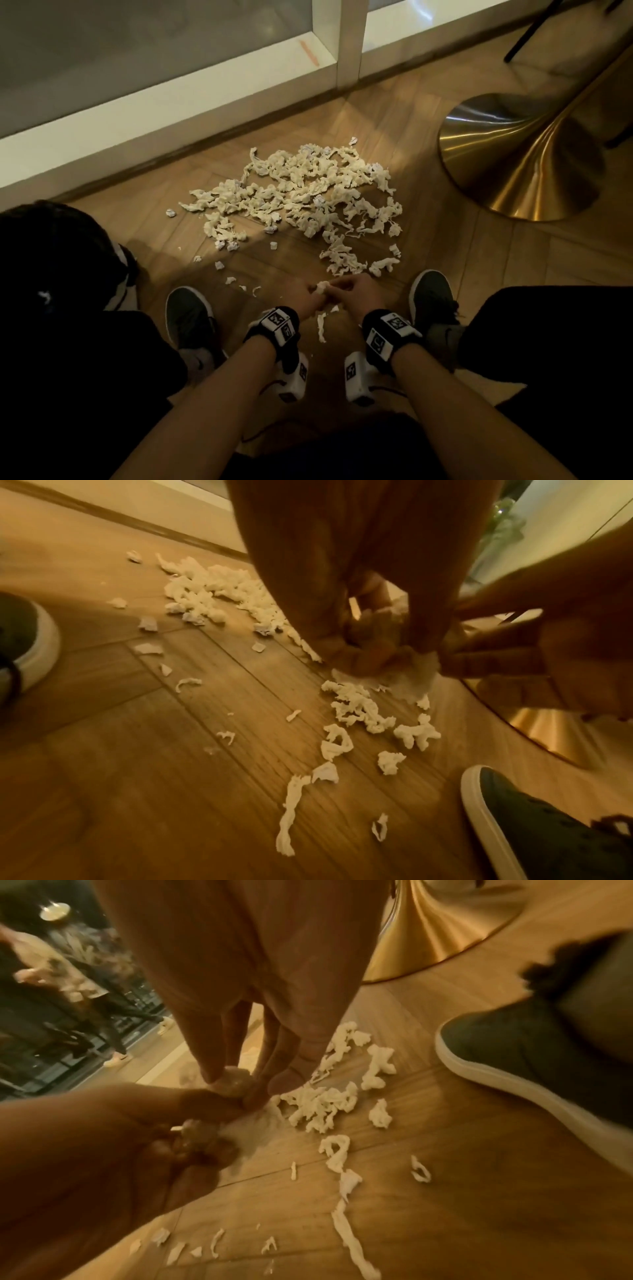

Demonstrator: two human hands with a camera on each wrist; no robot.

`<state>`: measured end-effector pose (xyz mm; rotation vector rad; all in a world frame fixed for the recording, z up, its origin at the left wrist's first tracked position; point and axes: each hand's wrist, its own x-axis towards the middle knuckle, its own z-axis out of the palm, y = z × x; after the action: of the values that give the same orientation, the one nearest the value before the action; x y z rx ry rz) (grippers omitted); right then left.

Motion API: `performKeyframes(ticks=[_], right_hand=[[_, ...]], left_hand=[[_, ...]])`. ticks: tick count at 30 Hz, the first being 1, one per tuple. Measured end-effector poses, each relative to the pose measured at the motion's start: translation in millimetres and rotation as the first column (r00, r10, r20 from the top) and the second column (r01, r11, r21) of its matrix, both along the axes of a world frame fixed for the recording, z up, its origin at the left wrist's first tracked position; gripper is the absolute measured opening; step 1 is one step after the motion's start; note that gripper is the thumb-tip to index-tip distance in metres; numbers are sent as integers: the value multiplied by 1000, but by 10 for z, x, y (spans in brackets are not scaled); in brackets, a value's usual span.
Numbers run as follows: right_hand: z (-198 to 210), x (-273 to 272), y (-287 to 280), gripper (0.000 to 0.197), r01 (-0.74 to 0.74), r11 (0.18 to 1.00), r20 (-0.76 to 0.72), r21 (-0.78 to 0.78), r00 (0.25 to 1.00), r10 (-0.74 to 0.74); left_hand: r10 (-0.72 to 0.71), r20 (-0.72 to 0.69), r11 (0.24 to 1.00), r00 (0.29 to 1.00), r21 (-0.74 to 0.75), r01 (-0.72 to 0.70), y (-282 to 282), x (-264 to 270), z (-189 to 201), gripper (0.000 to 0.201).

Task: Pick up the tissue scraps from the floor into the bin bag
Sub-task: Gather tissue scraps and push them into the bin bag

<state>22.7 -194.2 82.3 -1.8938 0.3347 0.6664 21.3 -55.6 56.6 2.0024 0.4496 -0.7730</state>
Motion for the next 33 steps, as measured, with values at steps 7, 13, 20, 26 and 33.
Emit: performKeyframes(ticks=[7,13,20,26,33], right_hand=[[37,-466,51,14,-2,1000,-29,25,1000,3],[-6,-493,156,14,-280,937,-84,208,949,302],[-353,-629,165,33,-275,951,-200,142,933,299],[-604,-547,42,24,-65,990,-263,124,960,96],[-1104,-293,-411,14,-78,903,-251,-423,967,-34]], left_hand=[[447,-450,731,773,-314,-606,-155,-377,159,36],[567,-521,595,638,-277,-754,-33,-680,21,28],[491,-611,655,621,-211,-726,-33,-889,-265,30],[319,-426,934,847,-11,-357,11,-818,-653,29],[-75,-382,995,921,34,95,-60,-644,-892,21]])
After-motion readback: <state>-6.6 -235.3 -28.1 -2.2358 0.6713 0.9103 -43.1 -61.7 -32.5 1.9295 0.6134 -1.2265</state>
